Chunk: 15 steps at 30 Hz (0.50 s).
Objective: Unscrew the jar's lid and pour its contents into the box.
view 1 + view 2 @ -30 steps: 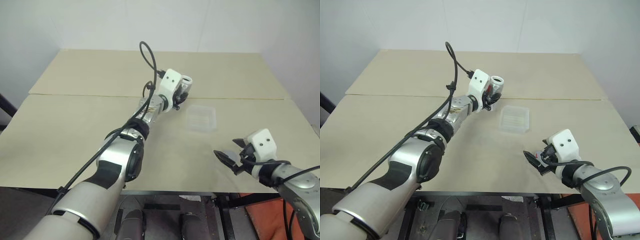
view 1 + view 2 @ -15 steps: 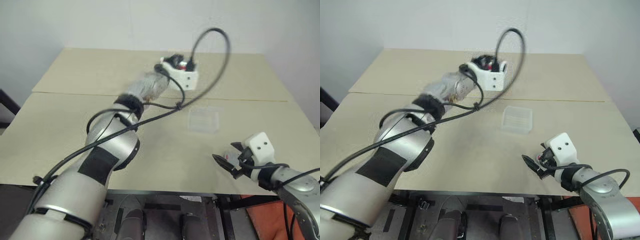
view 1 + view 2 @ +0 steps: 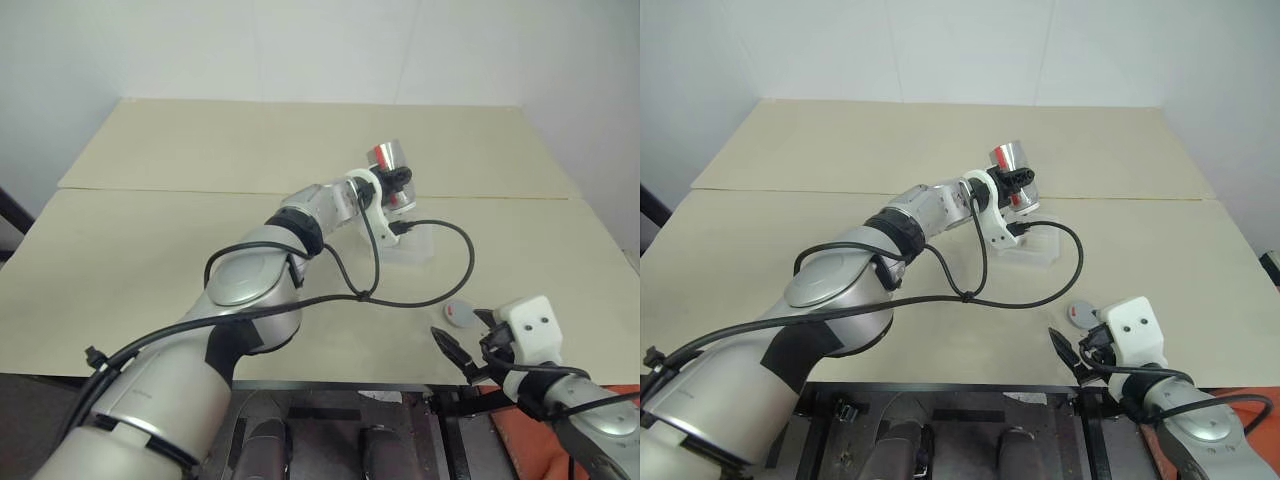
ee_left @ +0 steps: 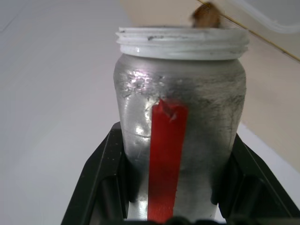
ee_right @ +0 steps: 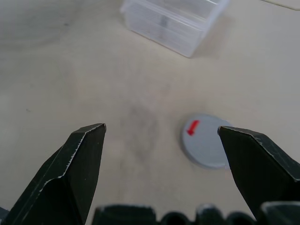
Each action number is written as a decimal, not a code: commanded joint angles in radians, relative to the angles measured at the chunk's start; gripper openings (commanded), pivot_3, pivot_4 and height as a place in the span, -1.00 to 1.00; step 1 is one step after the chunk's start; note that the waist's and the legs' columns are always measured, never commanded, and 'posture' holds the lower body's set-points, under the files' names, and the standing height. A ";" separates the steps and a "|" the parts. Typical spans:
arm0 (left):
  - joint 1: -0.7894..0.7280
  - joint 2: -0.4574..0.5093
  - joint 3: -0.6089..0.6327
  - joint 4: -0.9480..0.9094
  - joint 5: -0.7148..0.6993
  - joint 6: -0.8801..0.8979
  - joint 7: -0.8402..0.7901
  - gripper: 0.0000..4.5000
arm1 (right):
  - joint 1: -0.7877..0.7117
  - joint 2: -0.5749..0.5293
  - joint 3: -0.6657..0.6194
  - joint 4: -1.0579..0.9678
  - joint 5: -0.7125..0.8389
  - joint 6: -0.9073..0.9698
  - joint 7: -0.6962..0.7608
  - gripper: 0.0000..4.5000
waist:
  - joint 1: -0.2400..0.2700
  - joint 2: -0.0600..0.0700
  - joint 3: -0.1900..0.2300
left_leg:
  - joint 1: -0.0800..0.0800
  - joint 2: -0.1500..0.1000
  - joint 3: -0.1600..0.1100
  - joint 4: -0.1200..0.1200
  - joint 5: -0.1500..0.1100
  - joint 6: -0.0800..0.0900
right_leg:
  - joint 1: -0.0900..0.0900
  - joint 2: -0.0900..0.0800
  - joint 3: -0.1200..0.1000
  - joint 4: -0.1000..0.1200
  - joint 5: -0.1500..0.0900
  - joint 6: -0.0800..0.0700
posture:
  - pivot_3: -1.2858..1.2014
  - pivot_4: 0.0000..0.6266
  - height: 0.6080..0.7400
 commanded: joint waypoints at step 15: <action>0.020 0.028 0.629 -0.027 -0.603 0.042 -0.273 -0.14 | -0.091 -0.042 0.009 0.040 0.002 -0.007 0.025 0.98 | -0.002 0.000 0.000 | 0.000 0.000 0.000 0.001 0.000 0.001 | 0.000 0.000 0.000 0.000 0.000 0.000 | 0.03 -0.52 1.00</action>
